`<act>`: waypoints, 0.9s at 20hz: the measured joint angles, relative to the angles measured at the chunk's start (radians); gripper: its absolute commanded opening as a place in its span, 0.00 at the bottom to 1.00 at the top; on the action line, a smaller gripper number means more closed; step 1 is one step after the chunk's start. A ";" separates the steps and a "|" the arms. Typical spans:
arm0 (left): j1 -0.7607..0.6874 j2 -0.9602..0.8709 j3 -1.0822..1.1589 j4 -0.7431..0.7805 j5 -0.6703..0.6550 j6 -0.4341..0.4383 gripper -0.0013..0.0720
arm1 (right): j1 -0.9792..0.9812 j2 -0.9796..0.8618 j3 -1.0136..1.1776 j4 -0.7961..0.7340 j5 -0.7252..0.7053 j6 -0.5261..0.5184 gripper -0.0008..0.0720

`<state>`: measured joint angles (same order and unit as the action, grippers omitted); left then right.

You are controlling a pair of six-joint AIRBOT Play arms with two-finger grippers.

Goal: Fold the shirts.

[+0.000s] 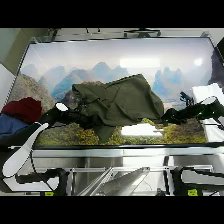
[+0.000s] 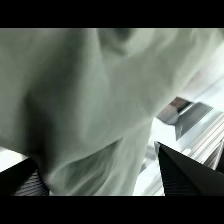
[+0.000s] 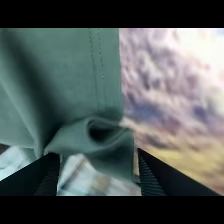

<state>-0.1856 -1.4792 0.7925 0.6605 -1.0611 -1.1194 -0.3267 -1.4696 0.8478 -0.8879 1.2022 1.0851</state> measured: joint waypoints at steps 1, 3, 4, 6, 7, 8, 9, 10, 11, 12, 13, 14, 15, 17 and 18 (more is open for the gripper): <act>0.000 0.000 -0.003 -0.004 0.009 0.003 0.89 | 0.006 -0.016 0.000 0.016 0.004 -0.008 0.72; 0.005 0.000 -0.008 0.007 0.043 0.007 0.32 | 0.016 -0.035 0.000 0.018 0.001 -0.024 0.42; 0.011 -0.002 -0.009 0.015 0.053 0.007 0.15 | 0.020 -0.043 -0.002 0.017 -0.005 -0.031 0.16; 0.018 0.000 -0.008 0.000 0.044 0.011 0.05 | 0.026 -0.051 -0.003 0.014 -0.005 -0.048 0.04; 0.021 0.000 -0.003 0.001 0.040 0.011 0.04 | 0.027 -0.053 -0.003 0.023 0.000 -0.061 0.04; 0.024 0.000 0.008 0.000 0.037 0.011 0.04 | 0.029 -0.053 -0.003 0.036 0.009 -0.073 0.04; 0.024 0.001 0.025 -0.002 0.020 0.011 0.04 | 0.029 -0.051 0.001 0.069 0.033 -0.089 0.04; 0.025 0.004 0.050 -0.006 0.001 0.011 0.04 | 0.029 -0.045 0.009 0.104 0.053 -0.103 0.04; 0.026 0.014 0.084 -0.007 -0.024 0.011 0.04 | 0.029 -0.035 0.021 0.140 0.083 -0.115 0.04; 0.028 0.030 0.121 -0.007 -0.050 0.011 0.04 | 0.028 -0.018 0.038 0.183 0.117 -0.130 0.04; 0.031 0.053 0.161 -0.007 -0.081 0.011 0.04 | 0.024 0.008 0.062 0.236 0.156 -0.138 0.04; 0.037 0.087 0.209 -0.012 -0.114 0.011 0.05 | 0.019 0.040 0.090 0.290 0.191 -0.146 0.04; 0.050 0.127 0.262 -0.026 -0.145 0.011 0.05 | 0.009 0.085 0.127 0.353 0.225 -0.154 0.04; 0.088 0.216 0.369 -0.072 -0.204 0.010 0.05 | -0.021 0.190 0.217 0.483 0.267 -0.164 0.04; 0.119 0.269 0.433 -0.104 -0.228 0.007 0.05 | -0.041 0.246 0.269 0.544 0.271 -0.165 0.04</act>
<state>-0.0669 -1.2106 1.2251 0.5564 -1.2892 -1.1126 -0.3679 -1.2236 1.1172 -0.3439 1.4731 0.9199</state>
